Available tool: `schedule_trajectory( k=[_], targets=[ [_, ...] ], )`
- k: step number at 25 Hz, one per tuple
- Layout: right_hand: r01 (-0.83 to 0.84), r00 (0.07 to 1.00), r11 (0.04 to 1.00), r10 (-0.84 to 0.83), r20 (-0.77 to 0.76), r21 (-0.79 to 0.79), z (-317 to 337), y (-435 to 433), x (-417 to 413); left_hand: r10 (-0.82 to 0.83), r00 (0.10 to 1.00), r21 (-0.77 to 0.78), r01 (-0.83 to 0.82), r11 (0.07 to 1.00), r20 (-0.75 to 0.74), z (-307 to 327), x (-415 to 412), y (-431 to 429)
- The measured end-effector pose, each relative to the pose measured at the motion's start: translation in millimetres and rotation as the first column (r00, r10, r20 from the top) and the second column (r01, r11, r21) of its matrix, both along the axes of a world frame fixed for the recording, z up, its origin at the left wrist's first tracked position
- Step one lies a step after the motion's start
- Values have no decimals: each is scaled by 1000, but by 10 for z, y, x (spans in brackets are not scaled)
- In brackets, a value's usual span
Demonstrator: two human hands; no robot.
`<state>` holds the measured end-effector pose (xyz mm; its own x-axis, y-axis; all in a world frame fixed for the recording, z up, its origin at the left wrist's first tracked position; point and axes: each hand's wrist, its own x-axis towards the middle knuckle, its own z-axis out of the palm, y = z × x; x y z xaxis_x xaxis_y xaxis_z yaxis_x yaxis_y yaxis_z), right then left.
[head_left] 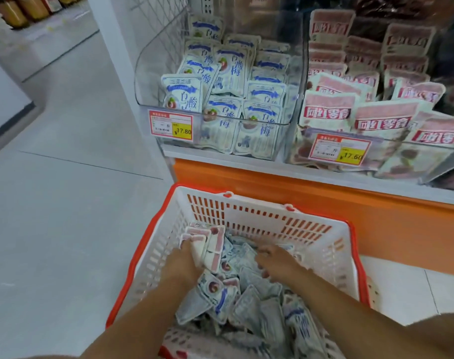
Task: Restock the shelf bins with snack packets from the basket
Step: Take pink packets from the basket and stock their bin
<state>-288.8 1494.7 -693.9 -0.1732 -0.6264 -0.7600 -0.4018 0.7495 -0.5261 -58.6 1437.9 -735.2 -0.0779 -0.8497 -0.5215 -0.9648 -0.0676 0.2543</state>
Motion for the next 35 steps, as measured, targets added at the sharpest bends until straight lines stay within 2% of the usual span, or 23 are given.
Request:
schedule_trajectory(
  k=[2,3,4,5,7,9,12,15,17,18,21,24,26,31,33,35],
  targets=[
    [34,999,999,-34,28,-4,-16,-30,10,-19,1000,-46,19,999,15,106,-88,-46],
    [60,997,998,-59,51,-6,-3,-54,6,3,999,-51,-5,999,-51,164,-156,-68],
    [83,994,996,-82,79,-14,27,-70,4,59,981,-20,-64,998,-184,251,-230,-74],
    [117,987,993,-113,118,-33,63,-84,1,143,930,70,-126,990,-338,337,-289,-87],
    [219,946,972,-189,264,-88,137,-99,3,365,740,385,-155,910,-564,548,-347,-82],
    [331,845,939,-251,472,-93,240,-131,14,490,613,589,-50,807,-619,711,-339,-75],
    [300,779,946,-168,604,-122,357,-121,20,528,518,636,41,770,-673,872,-297,-5],
    [421,711,892,-209,671,-168,449,-67,6,610,353,634,-59,771,-710,980,-236,72],
    [539,630,827,-273,727,-156,535,-15,-24,671,202,658,-136,741,-714,1038,-193,104],
    [584,582,801,-298,757,-133,583,19,-32,682,156,666,-149,731,-714,1068,-182,118],
    [576,560,810,-290,776,-113,670,149,-33,645,156,630,-137,764,-748,1204,-262,224],
    [494,632,855,-232,739,-155,789,223,1,582,144,563,-153,812,-800,1349,-387,285],
    [461,649,865,-179,739,-196,891,247,12,528,157,506,-162,847,-834,1503,-440,299],
    [421,683,861,-92,725,-287,1149,296,11,347,339,306,-170,937,-875,1892,-536,308],
    [422,687,852,-76,722,-311,1282,290,-28,271,387,228,-154,961,-881,2061,-575,273],
    [391,745,837,-44,666,-382,1455,262,-108,196,419,154,-132,979,-887,2246,-624,214]
  ],
)
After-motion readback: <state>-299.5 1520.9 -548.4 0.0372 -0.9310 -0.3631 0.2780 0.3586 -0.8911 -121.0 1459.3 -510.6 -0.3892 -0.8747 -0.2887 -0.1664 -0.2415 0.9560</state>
